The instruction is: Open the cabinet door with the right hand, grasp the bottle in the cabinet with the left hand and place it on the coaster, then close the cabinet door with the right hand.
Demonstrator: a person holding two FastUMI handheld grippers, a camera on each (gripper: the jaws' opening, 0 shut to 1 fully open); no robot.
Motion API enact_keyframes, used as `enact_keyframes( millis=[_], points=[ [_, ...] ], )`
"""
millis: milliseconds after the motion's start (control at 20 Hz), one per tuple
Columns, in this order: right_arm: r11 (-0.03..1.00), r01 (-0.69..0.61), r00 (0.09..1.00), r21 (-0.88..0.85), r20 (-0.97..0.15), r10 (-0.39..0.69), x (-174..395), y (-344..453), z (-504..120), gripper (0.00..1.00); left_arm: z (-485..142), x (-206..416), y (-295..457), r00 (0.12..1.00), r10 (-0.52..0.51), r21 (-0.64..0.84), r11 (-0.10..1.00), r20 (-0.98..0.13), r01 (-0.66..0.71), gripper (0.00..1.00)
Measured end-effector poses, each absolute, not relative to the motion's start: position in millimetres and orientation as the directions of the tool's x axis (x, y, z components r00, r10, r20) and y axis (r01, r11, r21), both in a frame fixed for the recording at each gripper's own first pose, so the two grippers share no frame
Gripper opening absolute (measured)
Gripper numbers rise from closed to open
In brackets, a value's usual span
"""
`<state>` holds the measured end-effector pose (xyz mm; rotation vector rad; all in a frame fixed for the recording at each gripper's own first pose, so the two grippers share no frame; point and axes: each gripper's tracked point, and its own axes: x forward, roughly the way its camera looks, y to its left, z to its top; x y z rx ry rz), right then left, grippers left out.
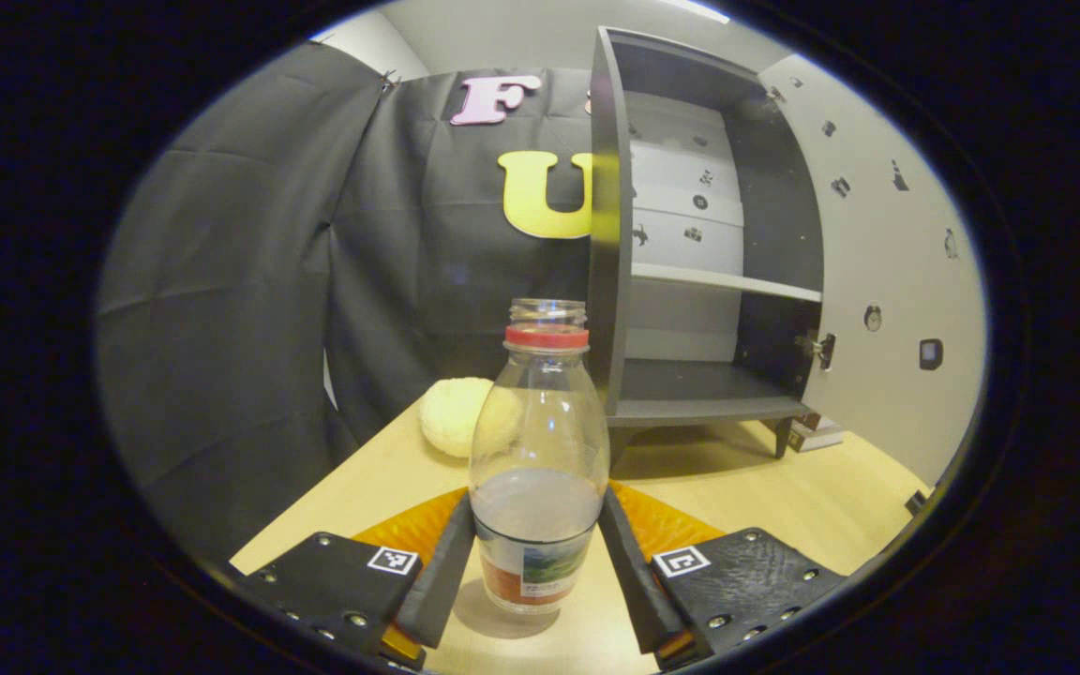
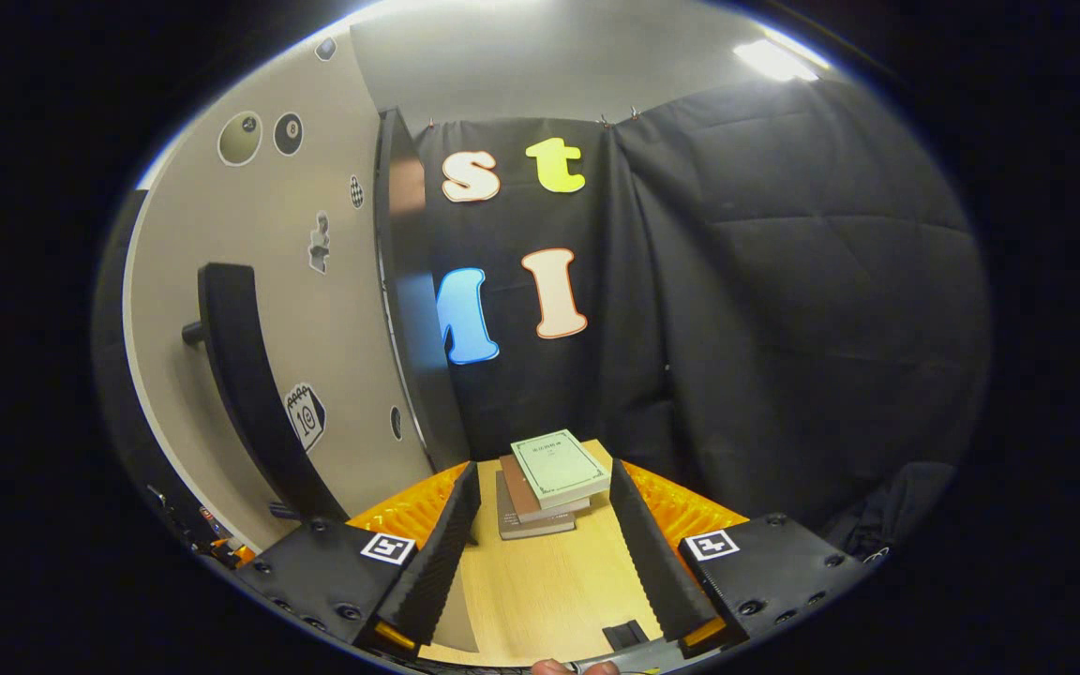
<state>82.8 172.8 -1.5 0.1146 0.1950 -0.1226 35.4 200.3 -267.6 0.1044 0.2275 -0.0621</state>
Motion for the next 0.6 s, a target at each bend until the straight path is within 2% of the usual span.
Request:
enact_keyframes(
  millis=[200,450,600],
  points=[
    [0.981,0.168,0.959,0.101,-0.248,-0.139,83,170,-19,0.89,-290,39,207,0.971,-0.023,0.166,0.984,-0.238,0.064,0.76],
    [0.972,0.205,0.957,0.118,-0.234,-0.173,84,161,-14,0.89,-307,47,218,0.97,0.032,0.175,0.984,-0.241,0.011,0.73],
    [0.974,0.212,0.954,0.075,-0.23,-0.19,82,155,-11,0.89,-322,40,218,0.962,0.054,0.135,0.991,-0.269,-0.018,0.76]
  ],
)
